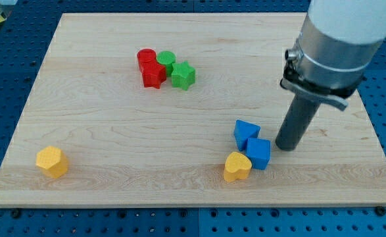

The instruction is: Push the yellow hexagon above the yellow heart

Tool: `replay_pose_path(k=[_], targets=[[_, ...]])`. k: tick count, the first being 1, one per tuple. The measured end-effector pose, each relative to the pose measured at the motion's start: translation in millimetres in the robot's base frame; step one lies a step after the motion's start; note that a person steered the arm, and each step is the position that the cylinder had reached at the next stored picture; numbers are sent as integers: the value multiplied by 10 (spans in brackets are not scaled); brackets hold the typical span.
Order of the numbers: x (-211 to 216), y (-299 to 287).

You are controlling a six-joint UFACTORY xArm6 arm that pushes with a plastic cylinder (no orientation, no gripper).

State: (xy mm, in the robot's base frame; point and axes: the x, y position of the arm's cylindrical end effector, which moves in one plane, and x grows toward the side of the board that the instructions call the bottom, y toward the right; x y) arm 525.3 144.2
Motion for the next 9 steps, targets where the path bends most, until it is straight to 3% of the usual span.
replay_pose_path(k=[2, 4, 9], targets=[[-527, -246], [-565, -929], [-565, -3400]])
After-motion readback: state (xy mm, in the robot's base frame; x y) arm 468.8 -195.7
